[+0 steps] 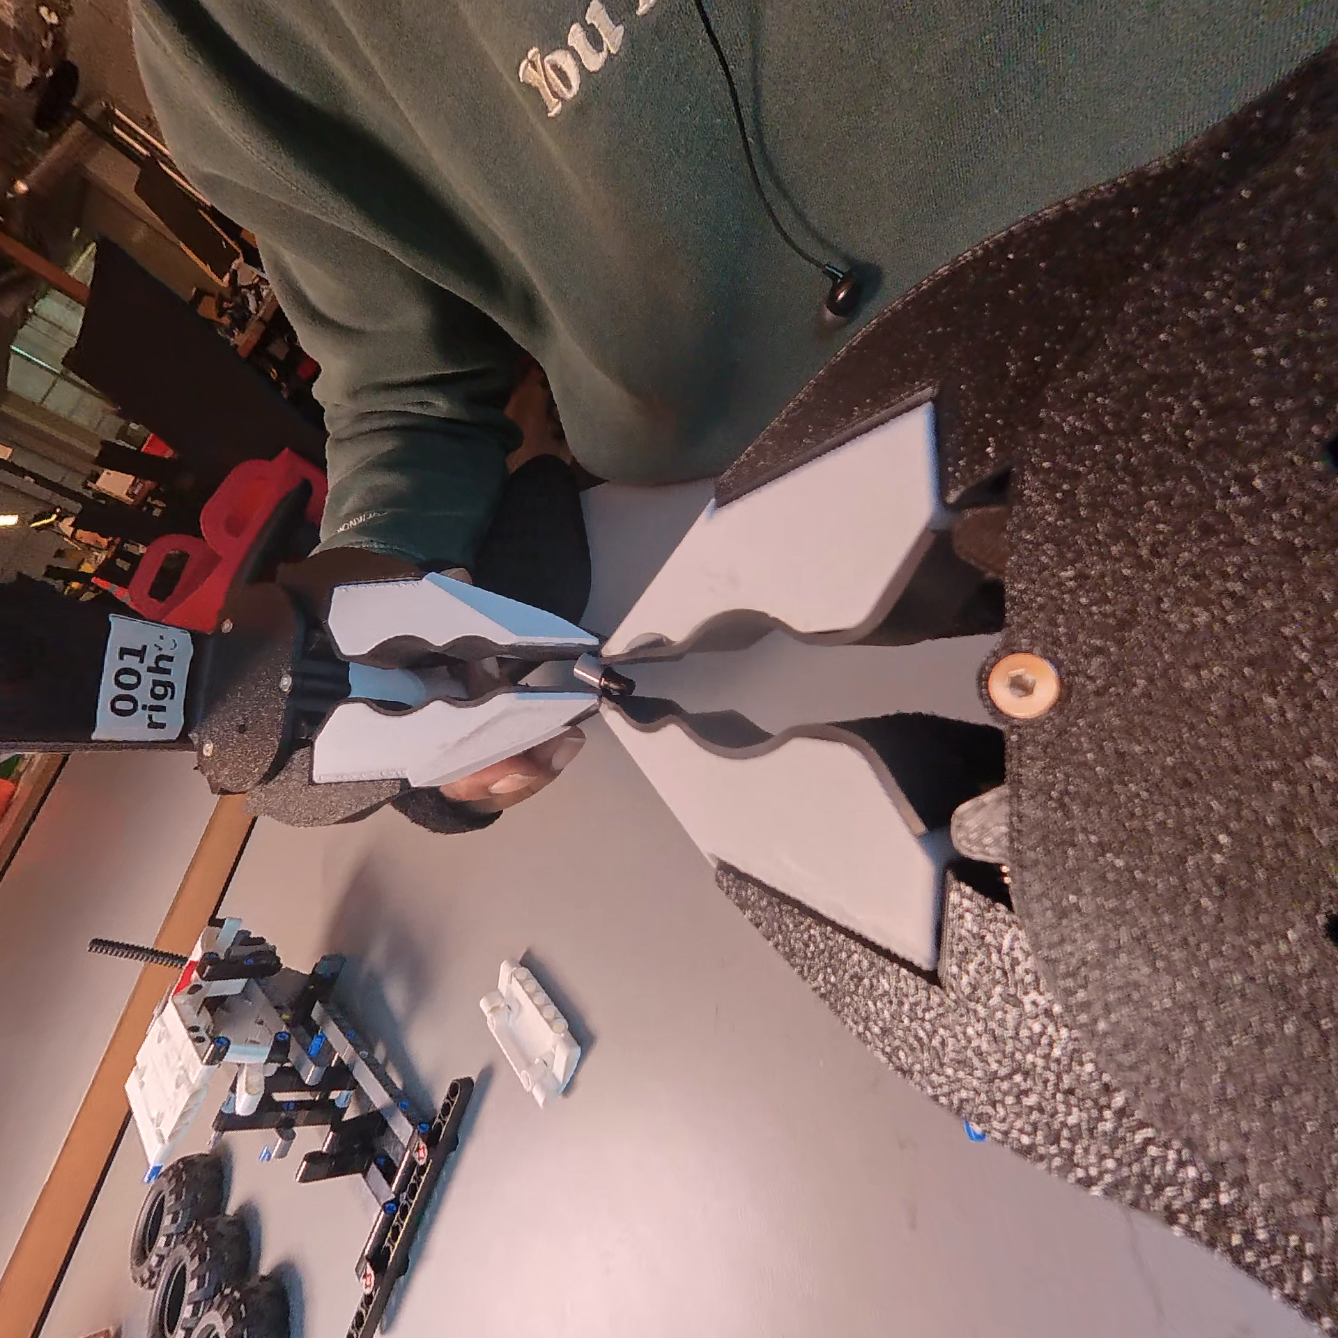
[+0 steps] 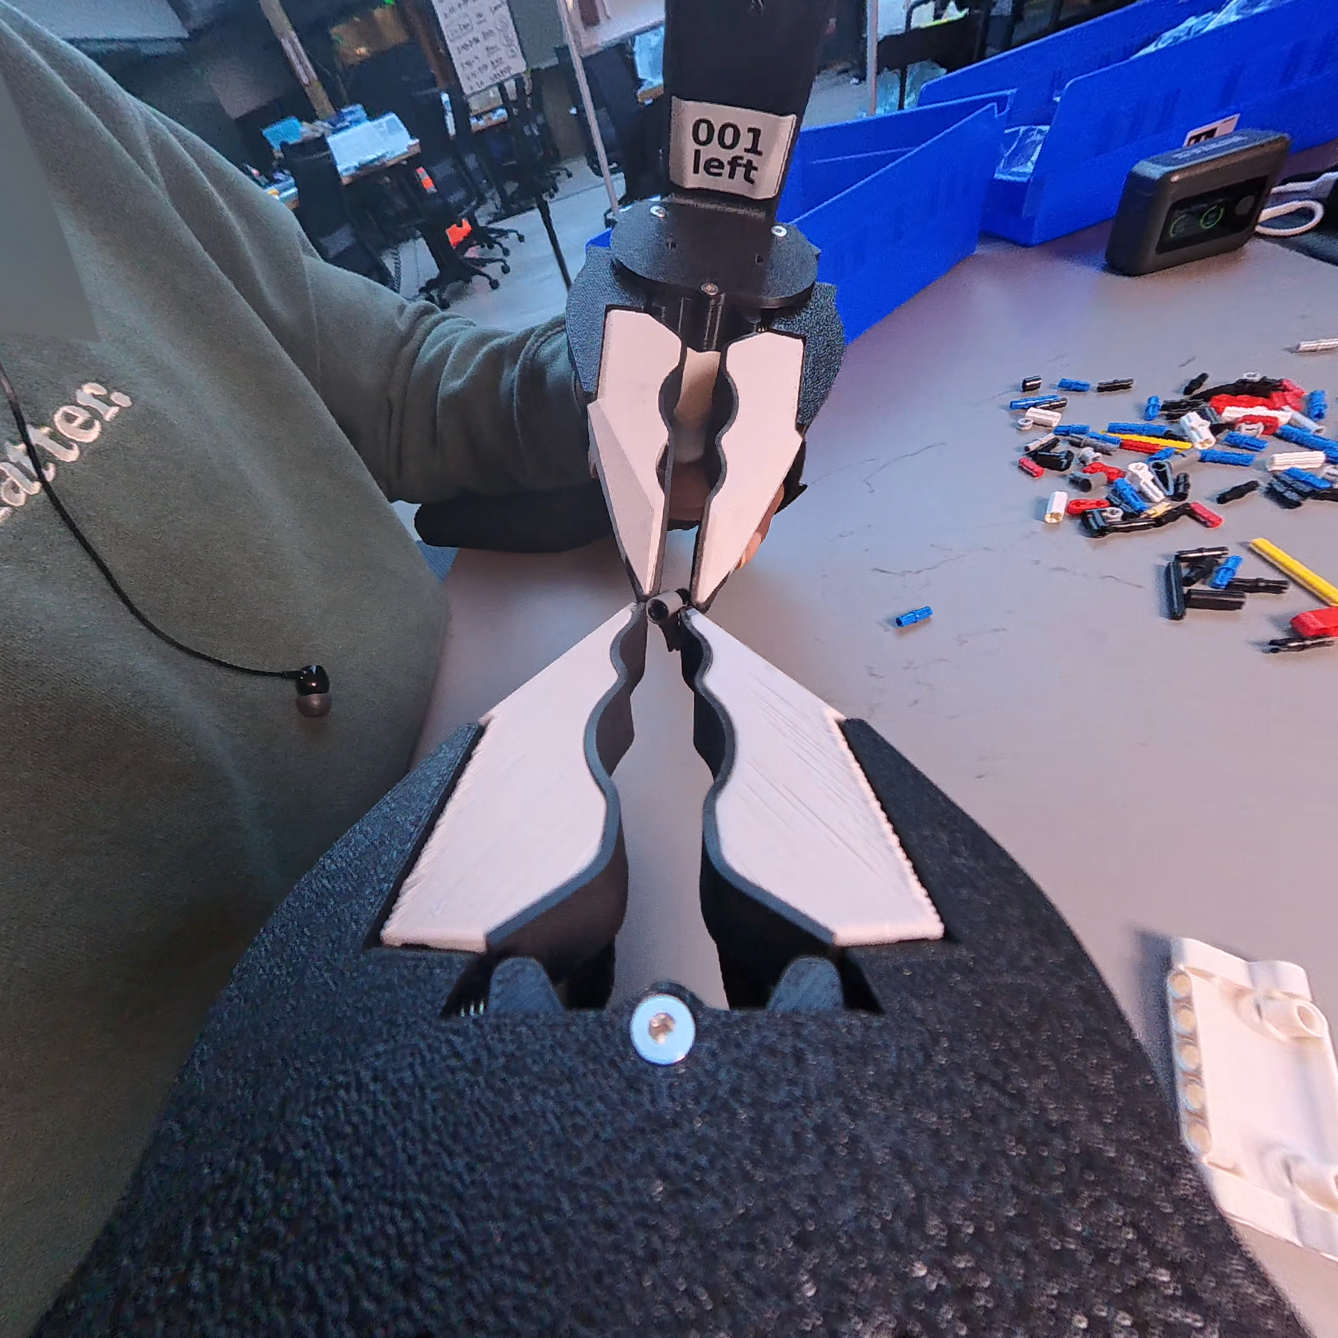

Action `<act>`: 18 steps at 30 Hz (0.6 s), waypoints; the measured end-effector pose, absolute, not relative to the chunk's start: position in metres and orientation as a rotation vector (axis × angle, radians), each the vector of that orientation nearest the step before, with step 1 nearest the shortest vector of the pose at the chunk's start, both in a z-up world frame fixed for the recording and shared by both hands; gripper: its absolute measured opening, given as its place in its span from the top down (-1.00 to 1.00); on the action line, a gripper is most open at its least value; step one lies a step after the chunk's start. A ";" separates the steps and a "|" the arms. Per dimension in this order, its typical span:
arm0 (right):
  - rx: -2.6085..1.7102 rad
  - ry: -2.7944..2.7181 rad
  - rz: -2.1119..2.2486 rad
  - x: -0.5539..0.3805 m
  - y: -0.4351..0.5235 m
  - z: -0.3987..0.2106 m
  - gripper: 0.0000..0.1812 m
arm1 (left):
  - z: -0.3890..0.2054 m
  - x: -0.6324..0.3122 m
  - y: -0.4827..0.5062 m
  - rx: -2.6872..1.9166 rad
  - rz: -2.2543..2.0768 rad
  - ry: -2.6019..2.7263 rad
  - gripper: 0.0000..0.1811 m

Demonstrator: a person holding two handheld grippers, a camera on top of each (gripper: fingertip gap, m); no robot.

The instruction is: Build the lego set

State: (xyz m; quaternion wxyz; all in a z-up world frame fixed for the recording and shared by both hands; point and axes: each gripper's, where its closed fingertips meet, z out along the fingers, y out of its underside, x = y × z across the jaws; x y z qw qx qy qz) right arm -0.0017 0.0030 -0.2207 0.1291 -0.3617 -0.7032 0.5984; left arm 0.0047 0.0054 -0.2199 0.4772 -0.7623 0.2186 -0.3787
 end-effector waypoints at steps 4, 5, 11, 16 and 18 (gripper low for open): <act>-1.069 -2.030 1.689 -0.007 0.009 -0.224 0.91 | -0.224 0.001 0.010 -1.894 -0.917 0.483 0.93; -1.072 -2.017 1.675 -0.009 0.011 -0.224 0.92 | -0.225 0.000 0.011 -1.897 -0.926 0.459 0.93; -1.002 -2.042 1.388 -0.016 0.022 -0.240 0.92 | -0.239 -0.008 0.018 -1.985 -0.821 0.412 0.96; -0.884 -2.074 1.131 -0.018 0.026 -0.249 0.92 | -0.249 -0.009 0.022 -2.047 -0.788 0.357 0.95; -0.869 -2.055 1.037 -0.022 0.030 -0.250 0.94 | -0.250 -0.013 0.025 -2.050 -0.802 0.298 0.96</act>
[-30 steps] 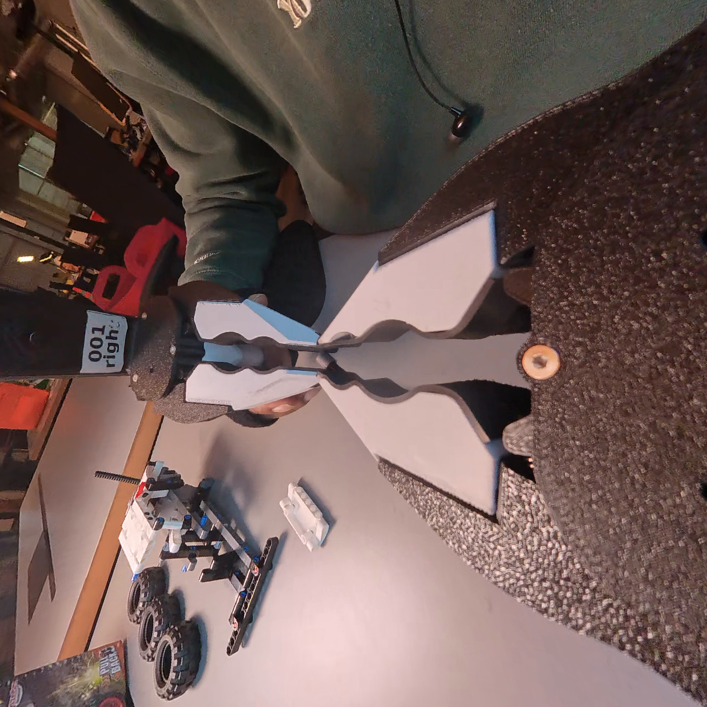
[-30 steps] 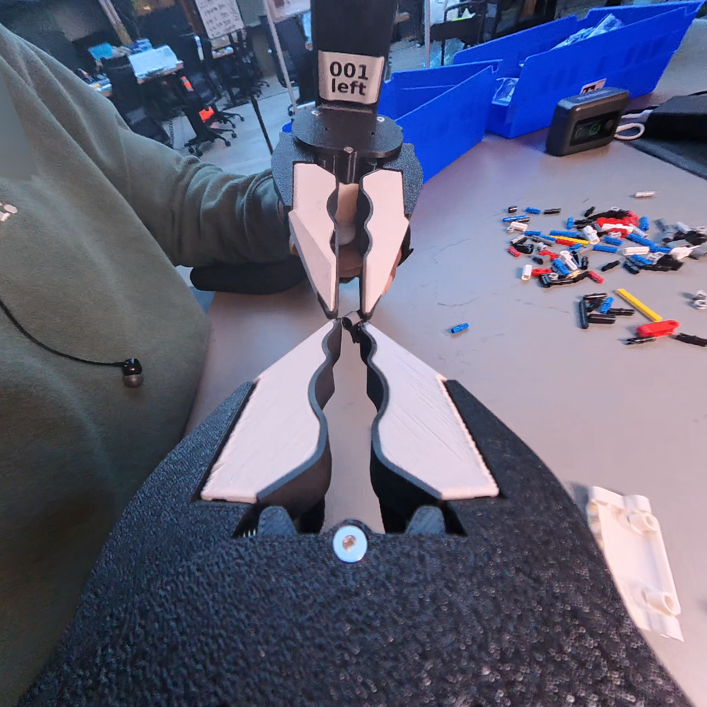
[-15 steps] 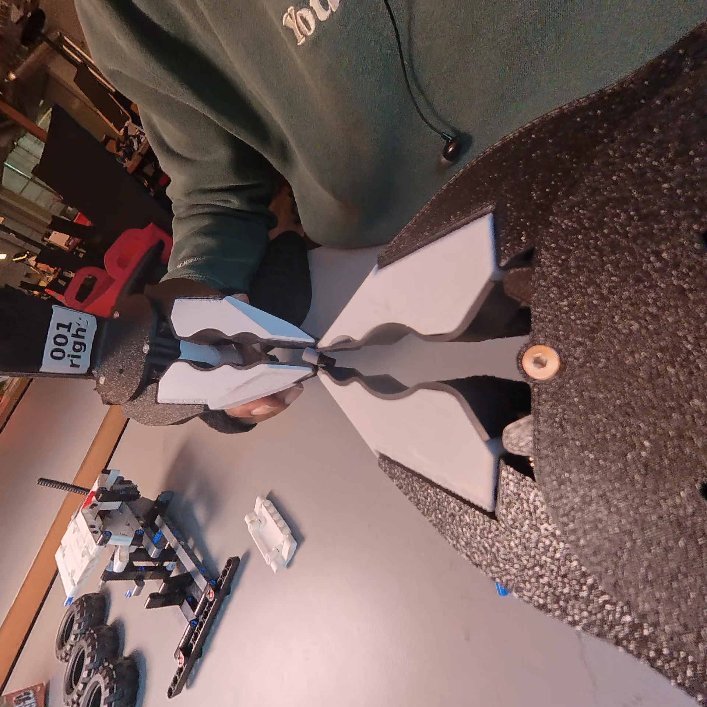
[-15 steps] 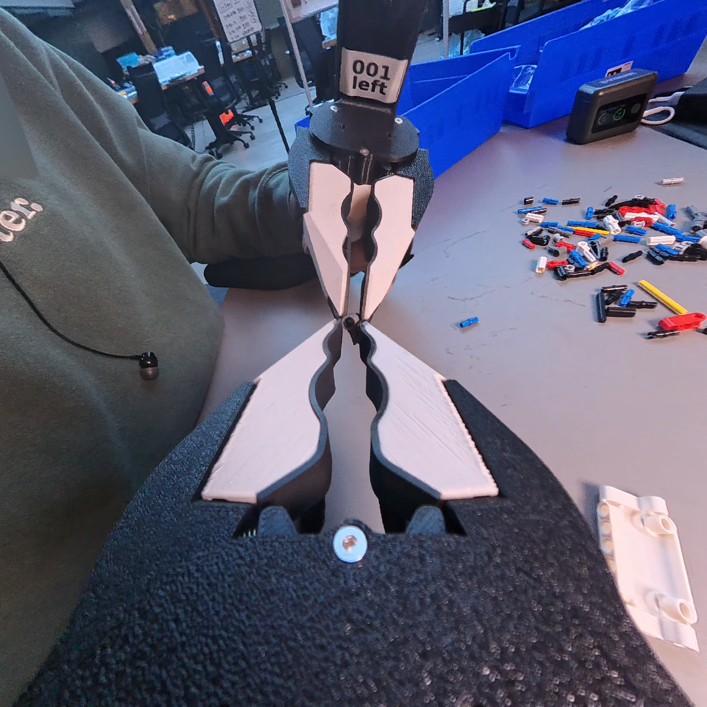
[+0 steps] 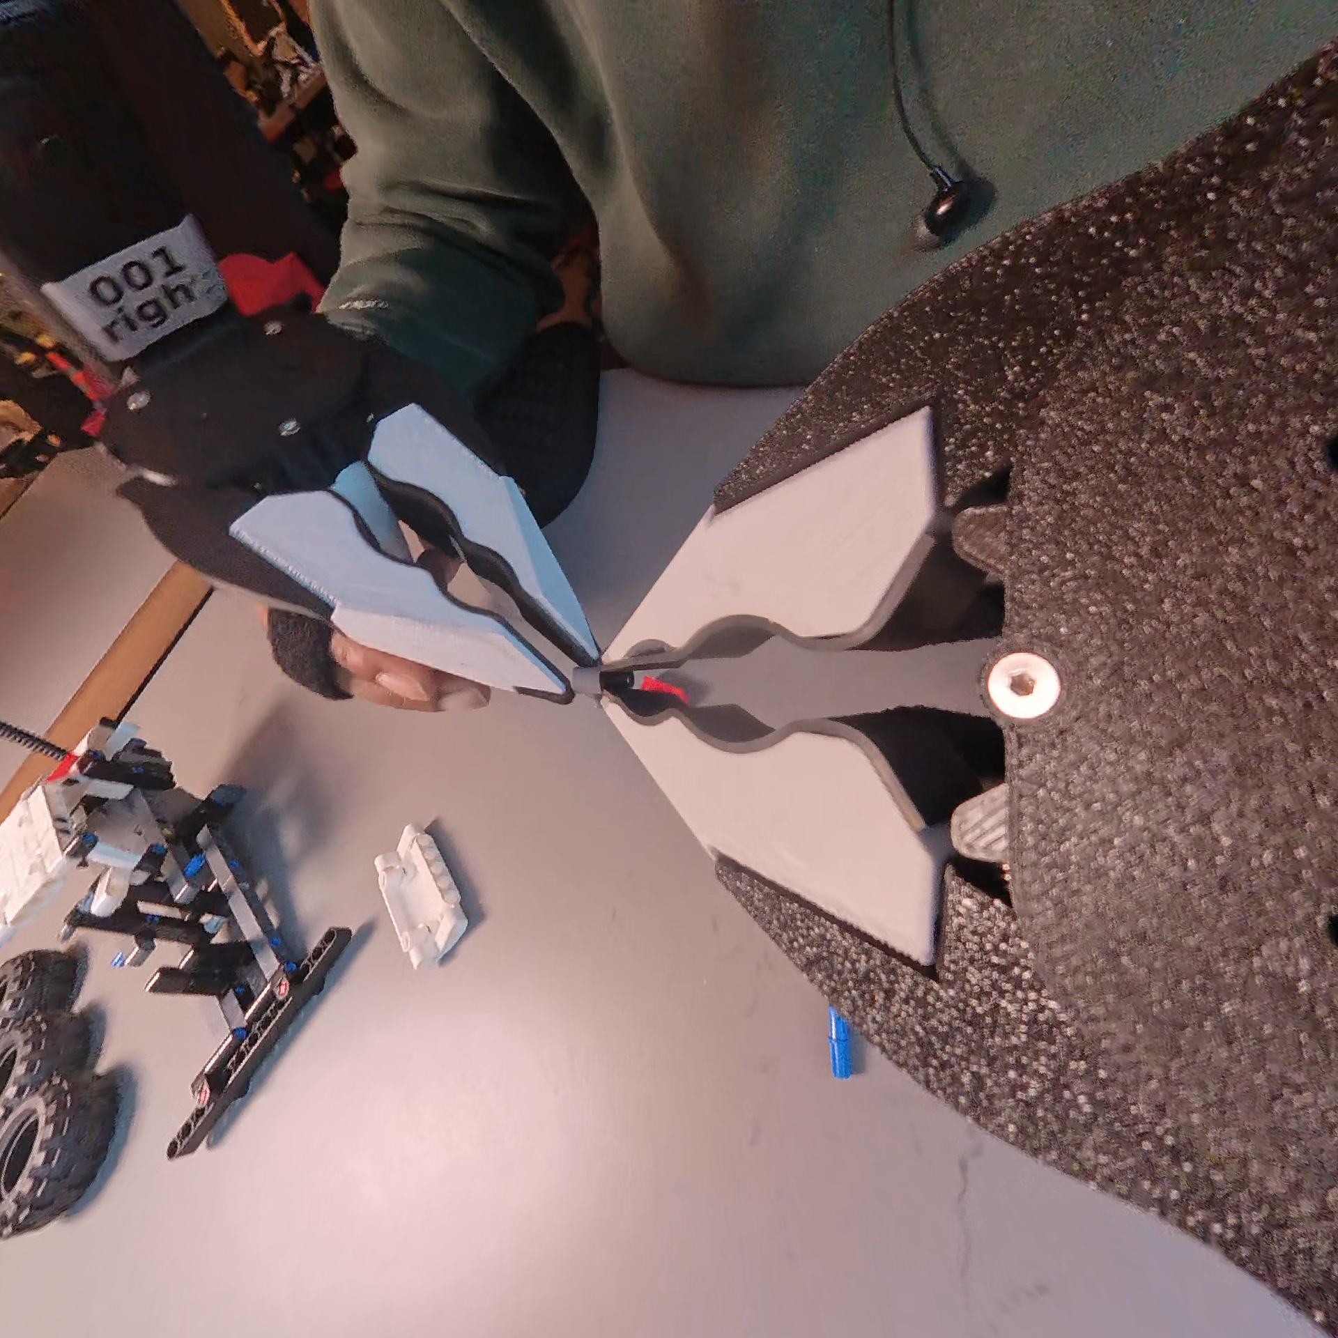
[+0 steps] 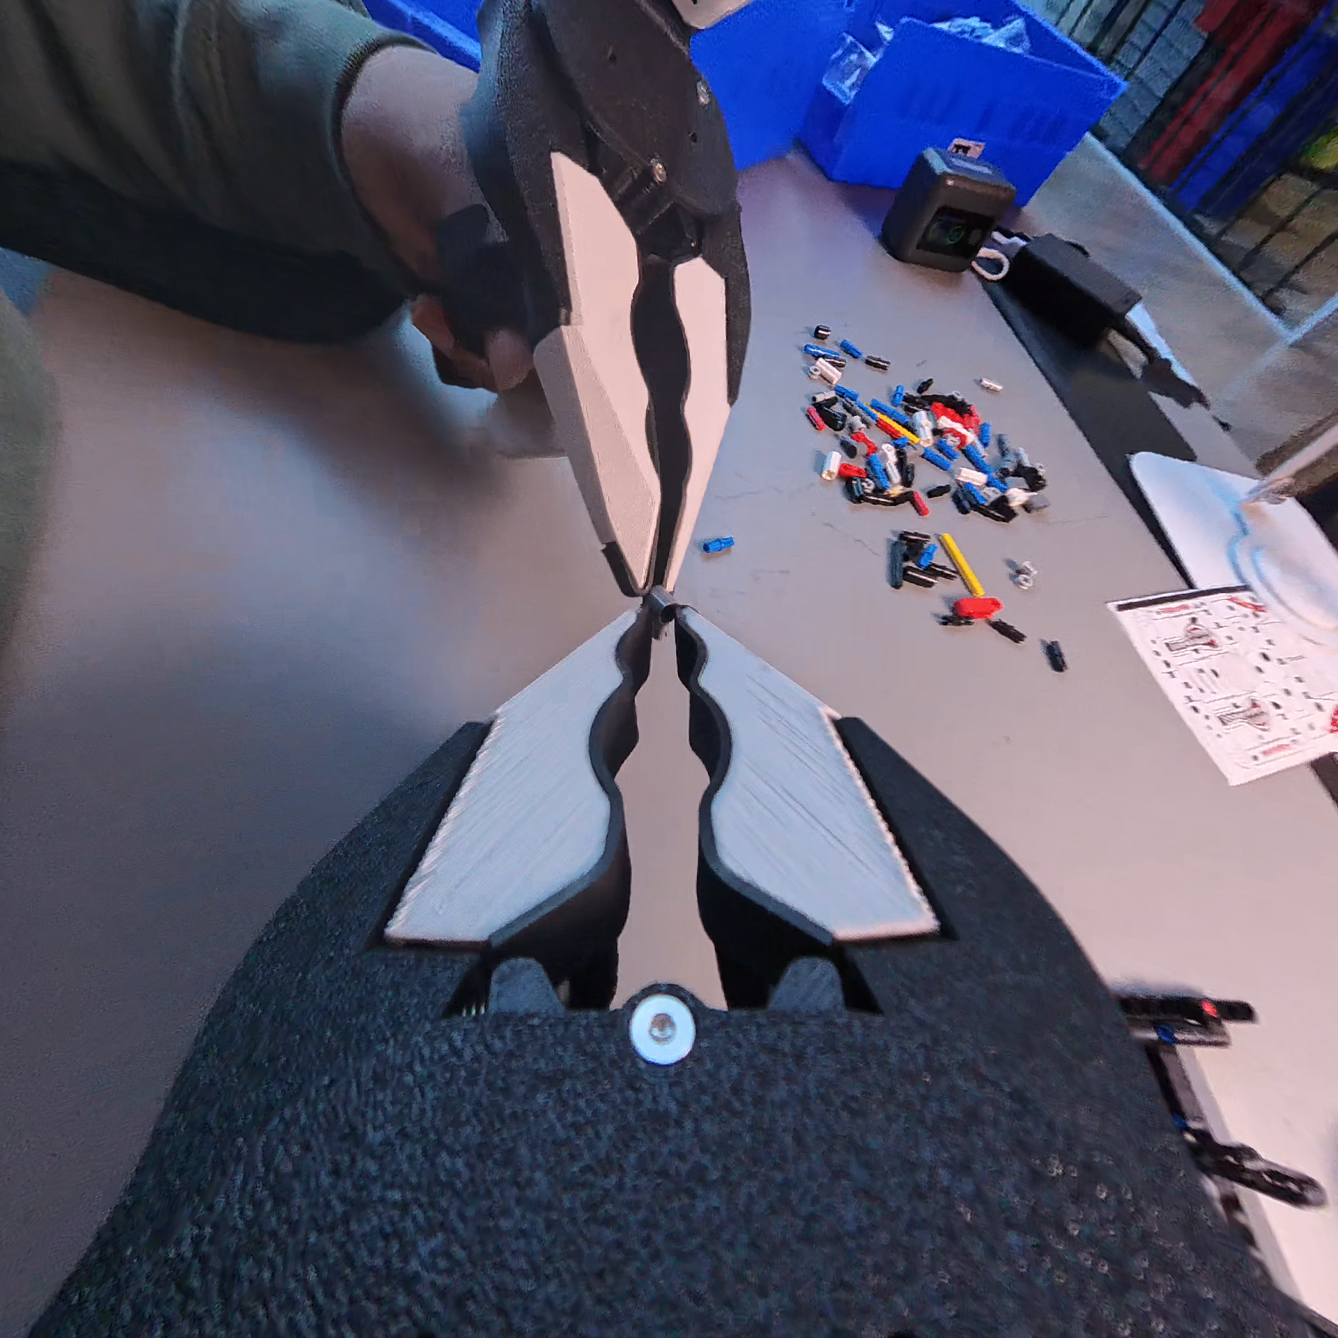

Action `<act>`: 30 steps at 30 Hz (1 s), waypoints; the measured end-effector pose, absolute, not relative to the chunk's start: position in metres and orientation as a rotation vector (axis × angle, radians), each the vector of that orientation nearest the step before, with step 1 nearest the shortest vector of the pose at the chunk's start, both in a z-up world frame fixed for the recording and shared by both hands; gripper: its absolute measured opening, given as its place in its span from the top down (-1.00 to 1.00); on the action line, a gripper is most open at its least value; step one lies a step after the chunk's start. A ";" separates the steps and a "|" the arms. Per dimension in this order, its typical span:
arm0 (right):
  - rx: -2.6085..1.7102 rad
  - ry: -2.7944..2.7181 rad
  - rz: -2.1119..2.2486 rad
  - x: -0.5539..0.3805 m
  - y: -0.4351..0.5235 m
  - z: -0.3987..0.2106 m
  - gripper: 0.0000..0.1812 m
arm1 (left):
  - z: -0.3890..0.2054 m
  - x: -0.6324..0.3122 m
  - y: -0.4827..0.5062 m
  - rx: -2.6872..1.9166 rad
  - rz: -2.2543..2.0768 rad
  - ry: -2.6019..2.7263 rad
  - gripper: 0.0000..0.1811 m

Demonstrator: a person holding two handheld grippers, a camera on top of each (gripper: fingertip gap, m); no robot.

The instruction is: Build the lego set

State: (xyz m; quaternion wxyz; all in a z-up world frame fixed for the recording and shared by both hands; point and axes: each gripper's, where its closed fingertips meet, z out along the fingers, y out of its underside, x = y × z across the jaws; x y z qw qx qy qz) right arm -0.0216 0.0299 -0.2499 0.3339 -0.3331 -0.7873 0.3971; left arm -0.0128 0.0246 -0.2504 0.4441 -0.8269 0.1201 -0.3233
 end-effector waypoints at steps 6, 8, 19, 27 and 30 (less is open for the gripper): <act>-0.856 -1.944 0.763 -0.031 0.032 -0.250 0.79 | -0.247 -0.020 0.032 -2.012 -0.862 0.132 0.95; -0.837 -1.902 0.674 -0.034 0.035 -0.248 0.84 | -0.246 -0.022 0.033 -2.003 -0.884 0.093 0.95; -0.686 -1.829 1.086 -0.020 0.023 -0.212 0.89 | -0.205 -0.025 0.025 -1.678 -1.489 -0.118 0.88; -0.504 -1.819 1.182 -0.011 0.004 -0.197 0.89 | -0.192 0.003 0.009 -1.579 -1.812 -0.051 0.71; -0.458 -1.838 1.137 -0.011 0.003 -0.199 0.89 | -0.196 0.008 0.008 -1.598 -1.824 -0.052 0.80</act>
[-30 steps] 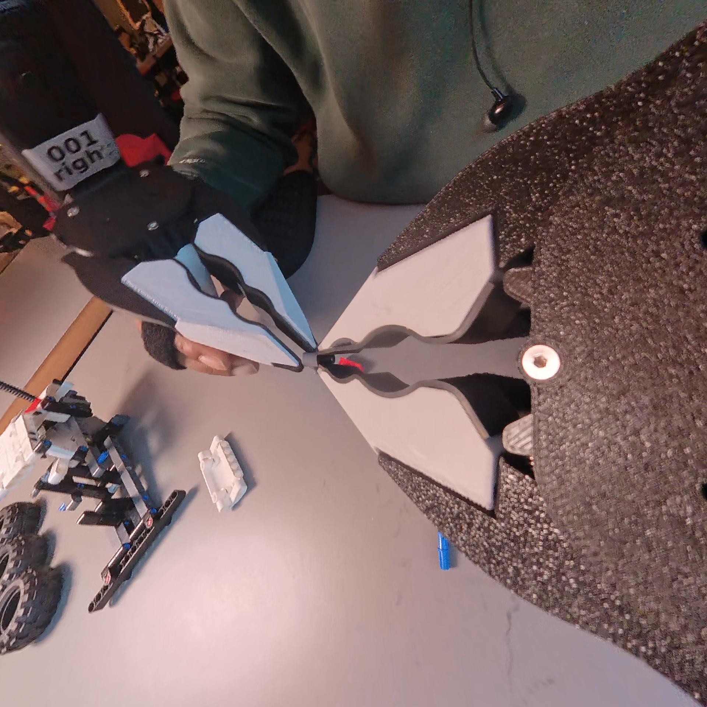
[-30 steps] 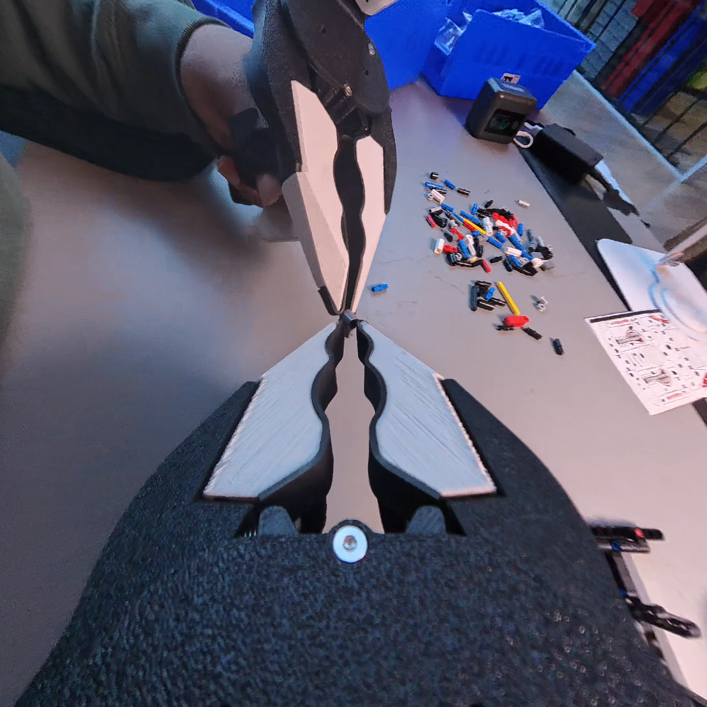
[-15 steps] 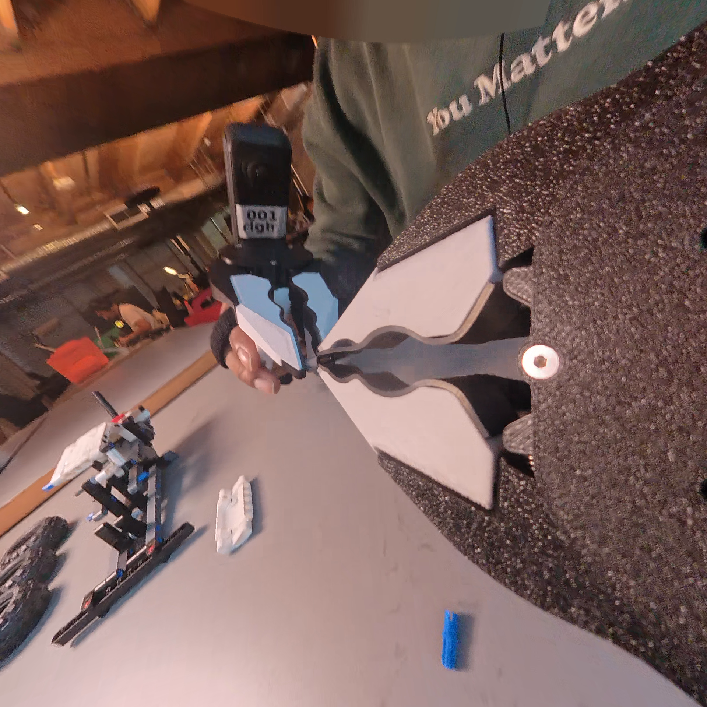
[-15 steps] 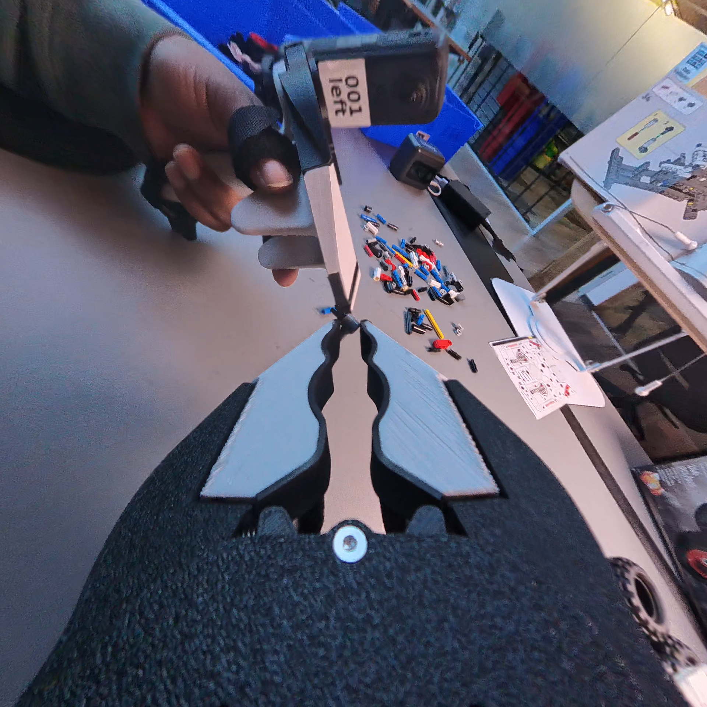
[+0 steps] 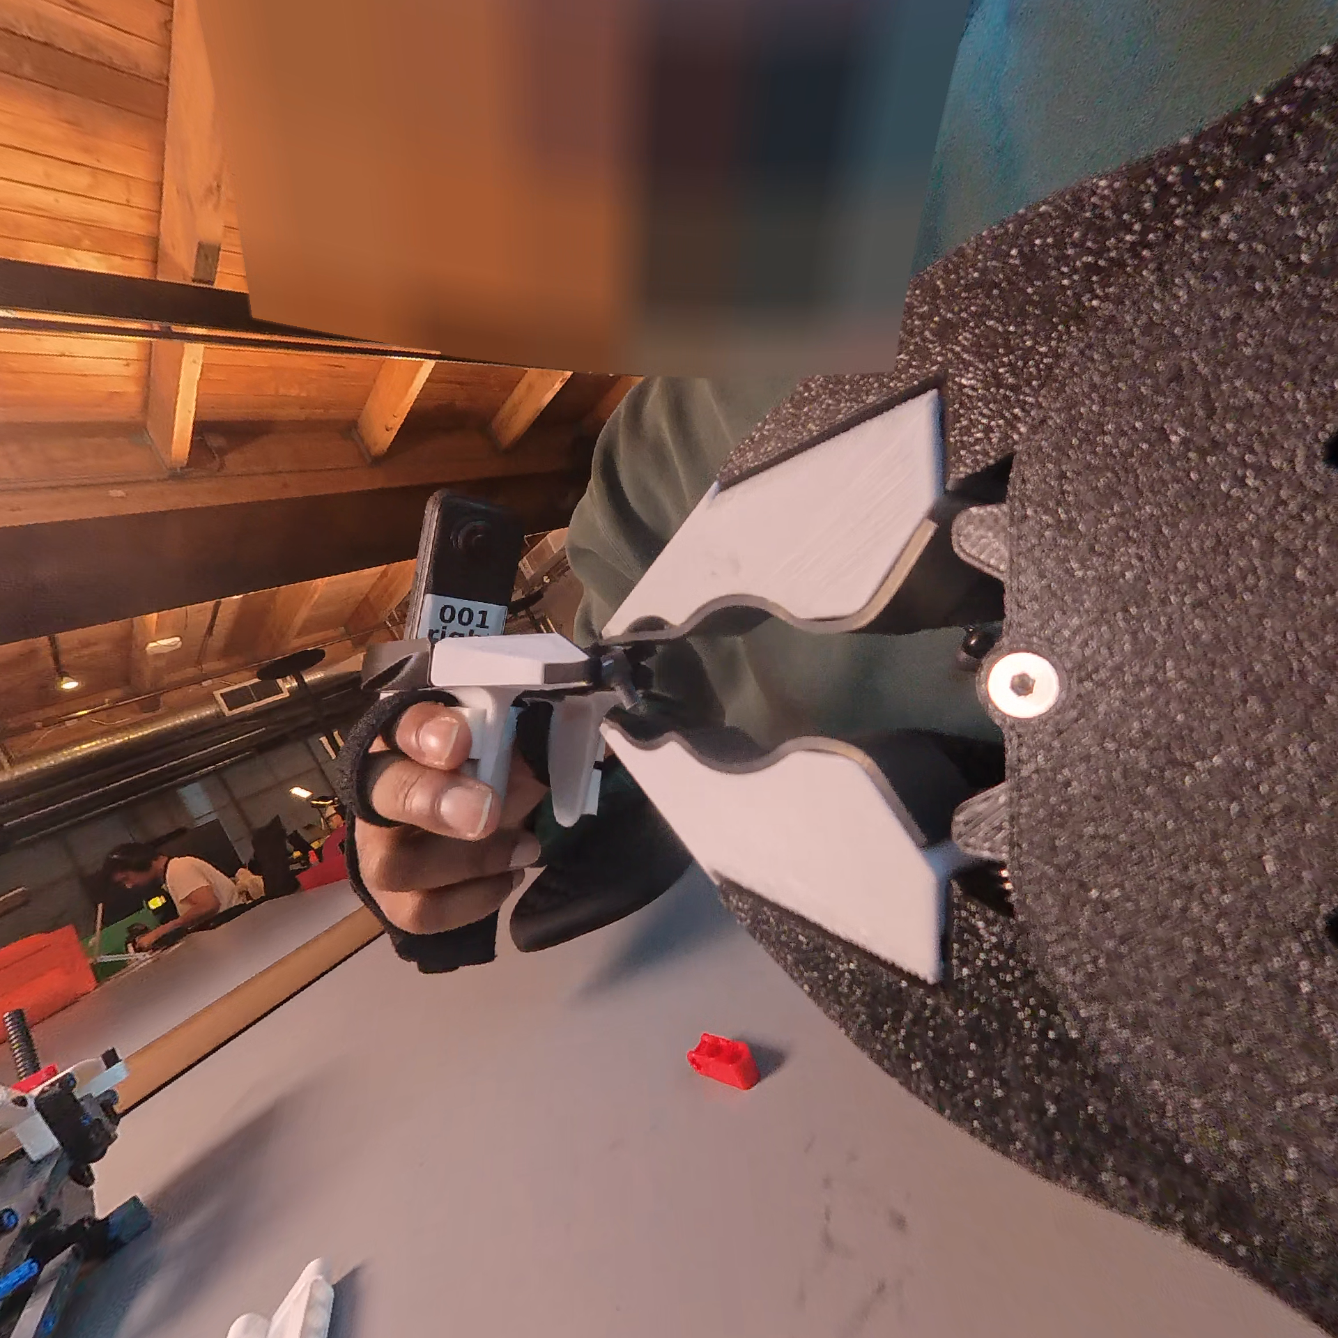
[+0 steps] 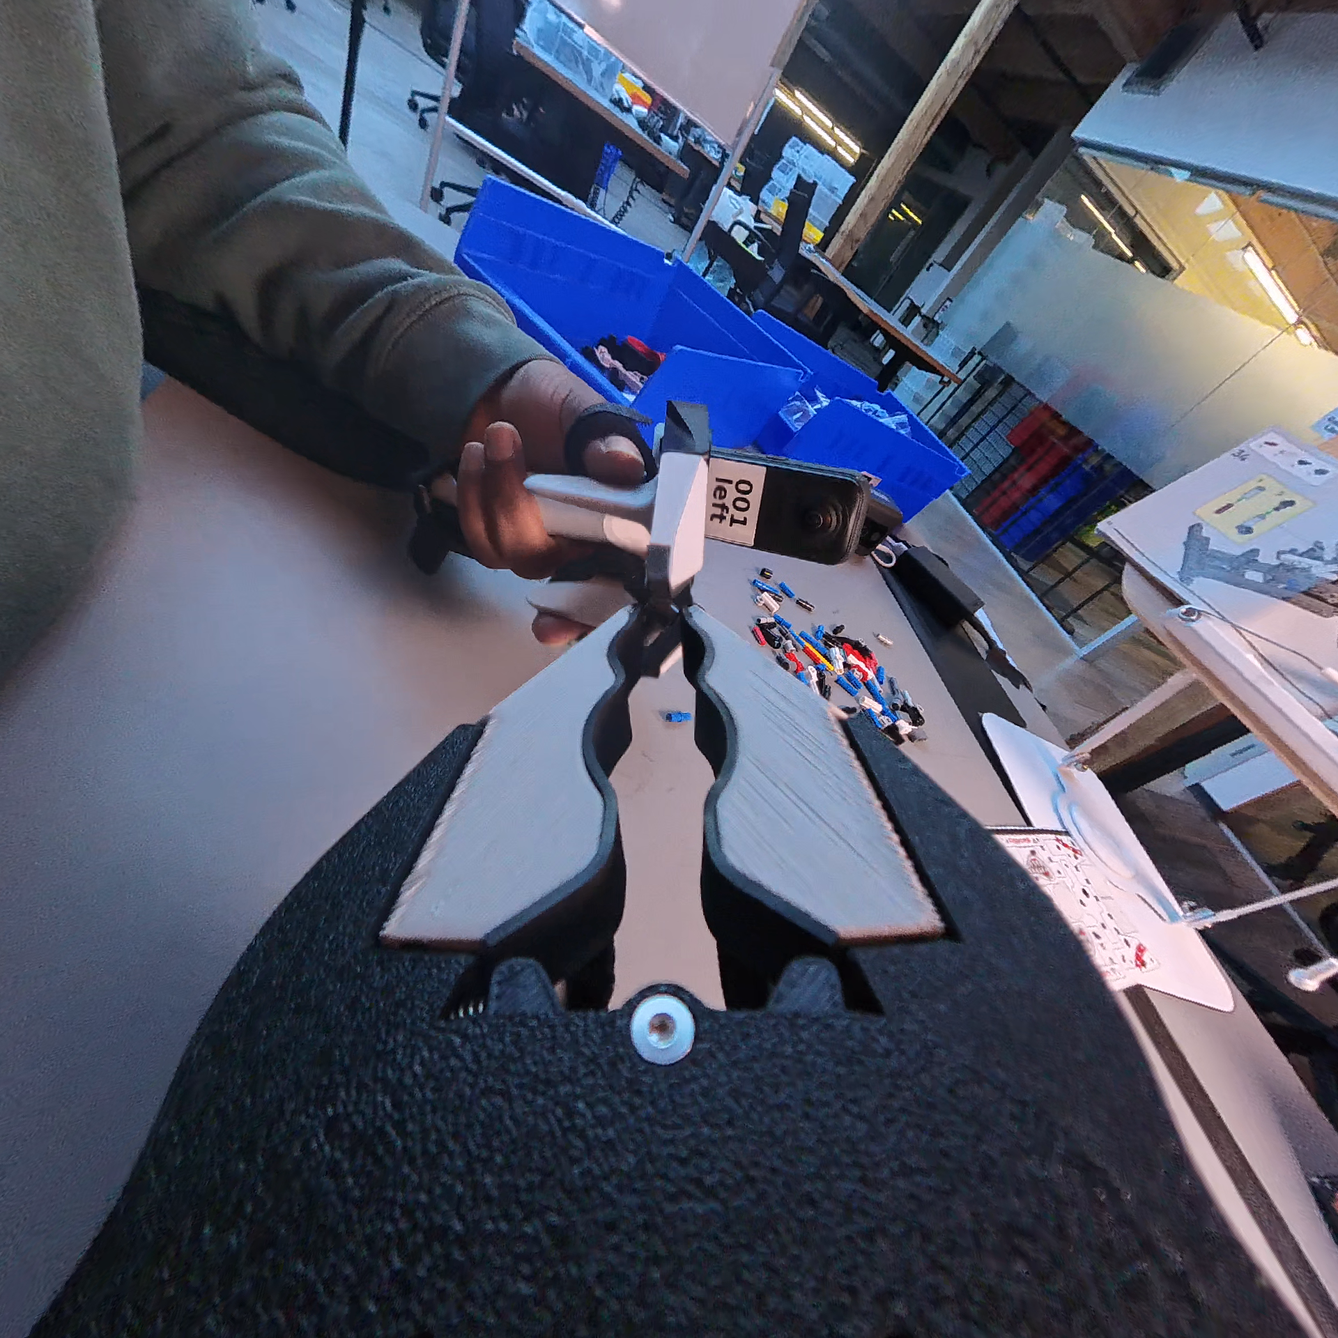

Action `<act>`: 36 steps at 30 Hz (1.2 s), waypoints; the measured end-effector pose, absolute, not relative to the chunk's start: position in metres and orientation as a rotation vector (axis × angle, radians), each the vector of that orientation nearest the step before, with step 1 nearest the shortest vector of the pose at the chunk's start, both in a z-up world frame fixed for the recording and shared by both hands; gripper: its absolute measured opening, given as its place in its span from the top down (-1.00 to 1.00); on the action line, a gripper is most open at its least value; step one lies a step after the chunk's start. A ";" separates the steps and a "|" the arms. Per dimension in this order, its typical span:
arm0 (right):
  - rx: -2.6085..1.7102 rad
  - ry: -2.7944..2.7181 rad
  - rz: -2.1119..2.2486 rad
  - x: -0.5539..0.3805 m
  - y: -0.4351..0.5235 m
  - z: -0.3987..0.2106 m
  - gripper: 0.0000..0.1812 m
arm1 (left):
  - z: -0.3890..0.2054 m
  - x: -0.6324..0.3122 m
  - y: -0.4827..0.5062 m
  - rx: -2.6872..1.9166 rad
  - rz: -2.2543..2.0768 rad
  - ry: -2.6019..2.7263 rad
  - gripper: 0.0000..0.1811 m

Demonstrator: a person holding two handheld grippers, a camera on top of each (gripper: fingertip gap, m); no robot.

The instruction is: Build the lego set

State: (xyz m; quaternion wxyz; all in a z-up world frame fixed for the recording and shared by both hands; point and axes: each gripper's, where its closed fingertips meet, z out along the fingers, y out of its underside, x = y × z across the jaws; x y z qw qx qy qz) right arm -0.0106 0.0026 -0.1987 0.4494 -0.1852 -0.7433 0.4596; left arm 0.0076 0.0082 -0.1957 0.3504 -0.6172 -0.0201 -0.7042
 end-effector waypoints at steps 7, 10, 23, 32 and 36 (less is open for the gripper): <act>-0.664 -1.880 1.086 -0.020 0.018 -0.210 0.72 | -0.203 -0.007 0.024 -1.585 -1.679 -0.186 0.82; -0.761 -1.874 1.060 -0.024 0.020 -0.213 0.72 | -0.208 -0.013 0.032 -1.589 -1.588 -0.247 0.83; -0.899 -1.893 0.937 -0.031 0.030 -0.222 0.82 | -0.219 -0.019 0.040 -1.676 -1.331 -0.263 0.82; -1.037 -1.931 1.515 -0.007 0.031 -0.229 0.83 | -0.249 -0.022 0.026 -2.016 -0.931 0.217 0.66; -1.046 -1.850 1.774 -0.004 0.029 -0.210 0.83 | -0.260 -0.010 0.021 -2.065 -0.816 0.386 0.68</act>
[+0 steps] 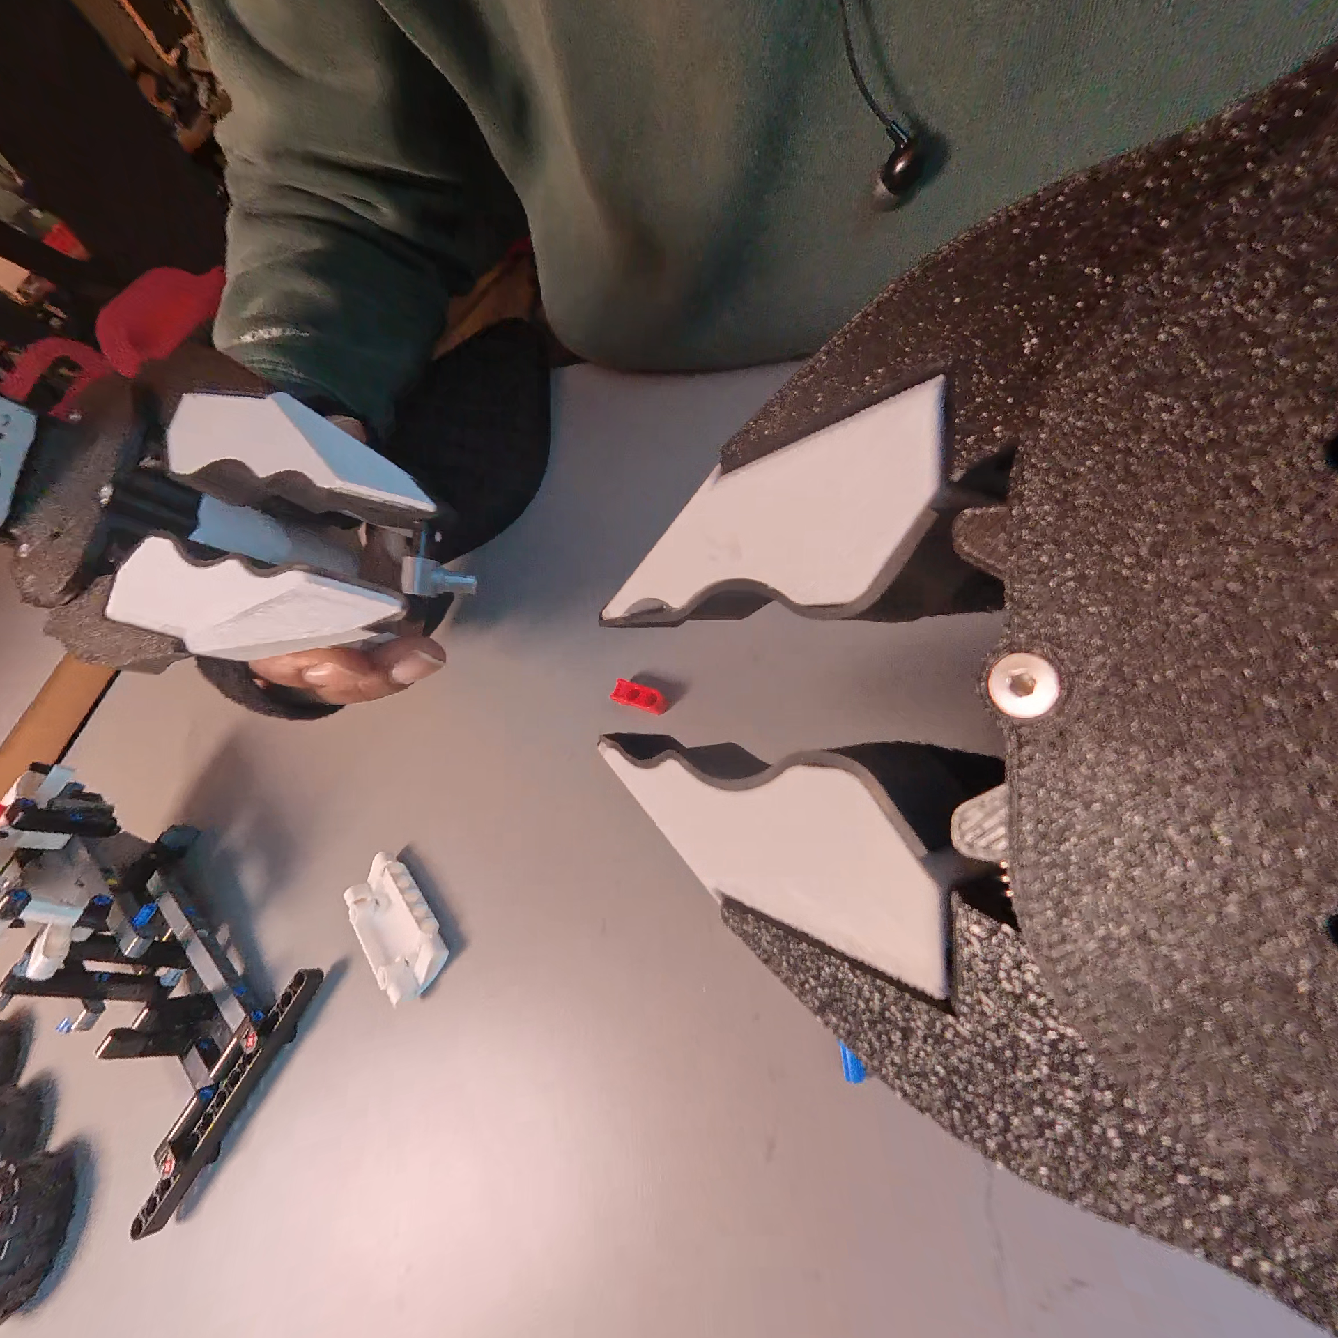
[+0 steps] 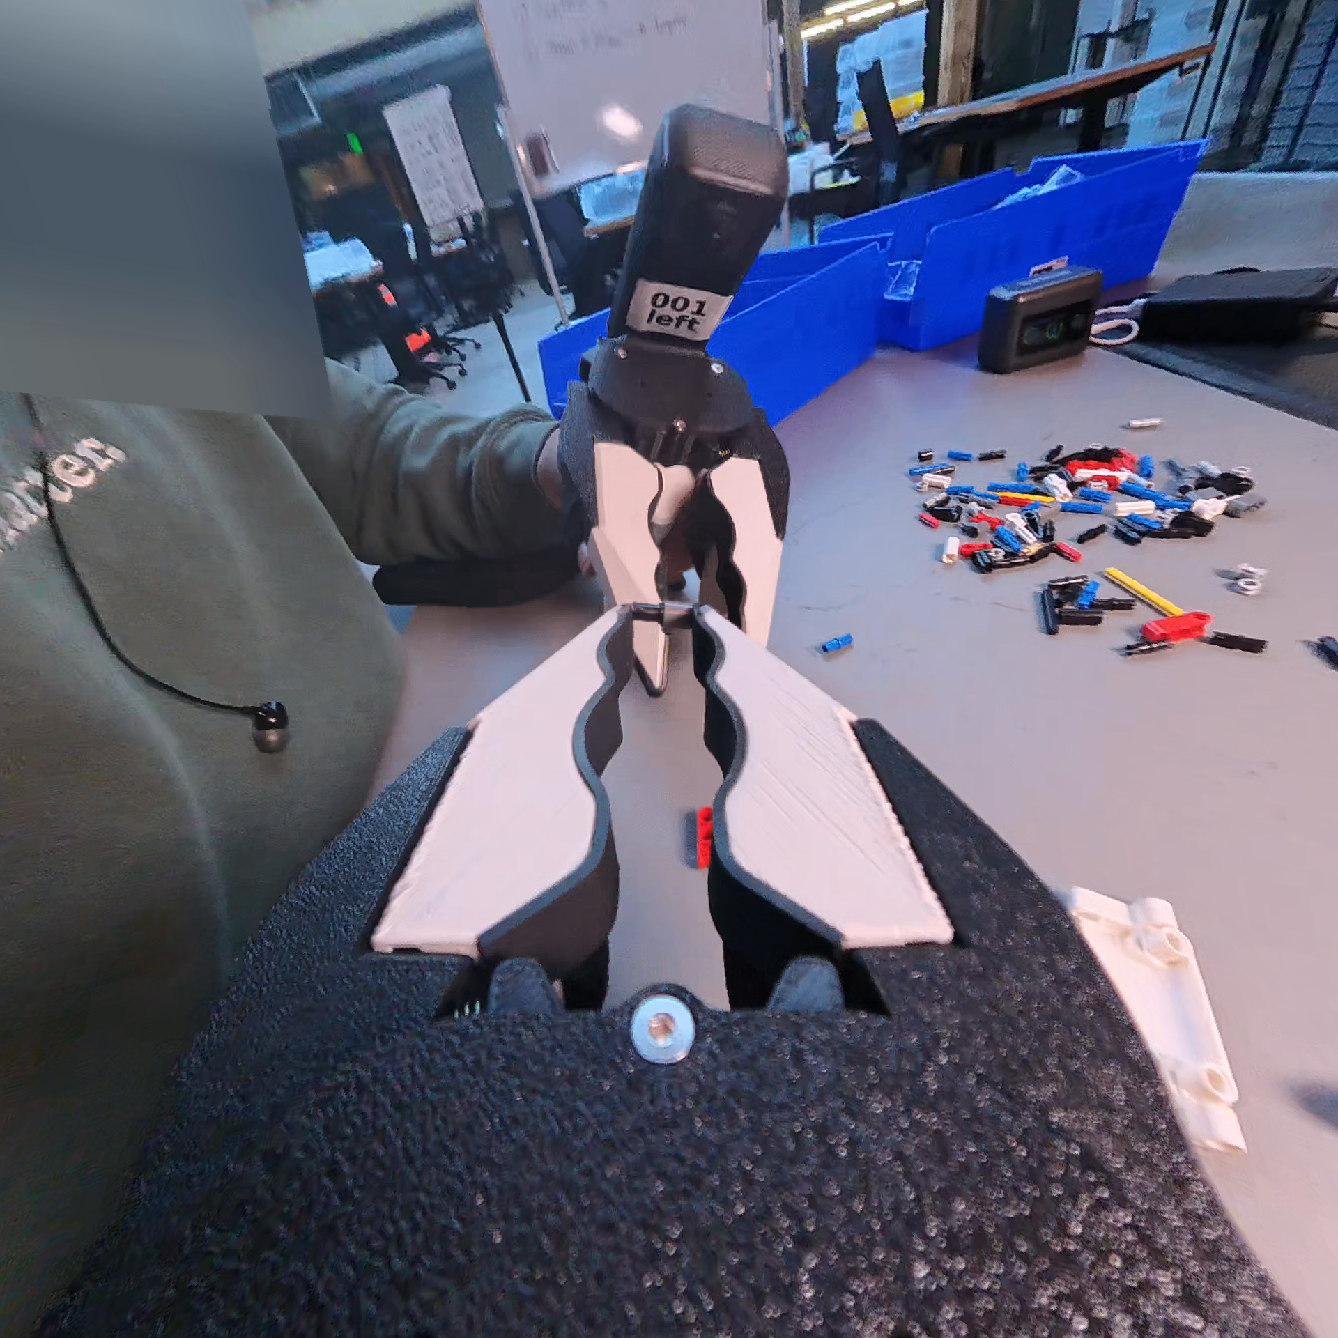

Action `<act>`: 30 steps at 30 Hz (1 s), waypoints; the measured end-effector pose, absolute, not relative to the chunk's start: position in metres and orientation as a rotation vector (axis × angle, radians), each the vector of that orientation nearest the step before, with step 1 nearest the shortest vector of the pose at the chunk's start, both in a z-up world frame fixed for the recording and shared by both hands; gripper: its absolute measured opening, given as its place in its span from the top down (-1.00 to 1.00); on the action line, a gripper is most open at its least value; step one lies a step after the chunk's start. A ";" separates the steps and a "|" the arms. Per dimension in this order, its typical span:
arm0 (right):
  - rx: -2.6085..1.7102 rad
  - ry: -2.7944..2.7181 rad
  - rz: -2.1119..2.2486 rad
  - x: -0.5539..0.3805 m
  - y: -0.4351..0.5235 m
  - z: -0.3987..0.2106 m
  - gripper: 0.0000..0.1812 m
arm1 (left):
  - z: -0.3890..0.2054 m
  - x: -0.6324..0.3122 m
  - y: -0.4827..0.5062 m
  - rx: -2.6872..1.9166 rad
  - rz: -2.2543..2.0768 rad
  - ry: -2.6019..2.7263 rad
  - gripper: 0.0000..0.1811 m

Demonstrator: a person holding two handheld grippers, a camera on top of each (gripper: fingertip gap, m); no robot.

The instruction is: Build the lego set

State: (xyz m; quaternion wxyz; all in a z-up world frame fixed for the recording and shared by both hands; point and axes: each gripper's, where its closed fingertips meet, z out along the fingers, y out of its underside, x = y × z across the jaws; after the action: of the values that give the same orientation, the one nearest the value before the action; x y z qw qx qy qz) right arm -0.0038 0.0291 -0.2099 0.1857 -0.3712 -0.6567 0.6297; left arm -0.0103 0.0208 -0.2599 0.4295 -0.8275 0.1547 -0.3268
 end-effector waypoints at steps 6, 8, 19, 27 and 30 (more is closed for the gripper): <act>-1.051 -2.040 1.444 -0.008 0.033 -0.242 0.83 | -0.280 -0.006 0.017 -2.146 -0.666 0.527 0.72; -1.030 -2.132 1.244 -0.008 0.033 -0.259 0.83 | -0.288 -0.005 0.015 -2.179 -0.627 0.571 0.73; -0.933 -2.290 0.941 -0.001 0.025 -0.291 0.83 | -0.315 0.006 0.020 -2.246 -0.457 0.750 0.73; -0.932 -2.313 0.903 0.001 0.024 -0.299 0.83 | -0.316 0.008 0.025 -2.229 -0.388 0.797 0.80; -0.942 -2.319 0.905 0.001 0.024 -0.299 0.83 | -0.316 0.010 0.024 -2.222 -0.386 0.817 0.86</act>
State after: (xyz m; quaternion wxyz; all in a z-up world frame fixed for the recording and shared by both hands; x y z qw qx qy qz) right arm 0.0011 0.0242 -0.2992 0.2375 -0.3438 -0.8464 0.3302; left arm 0.0102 0.0244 -0.3162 0.3631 -0.8631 0.3174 -0.1499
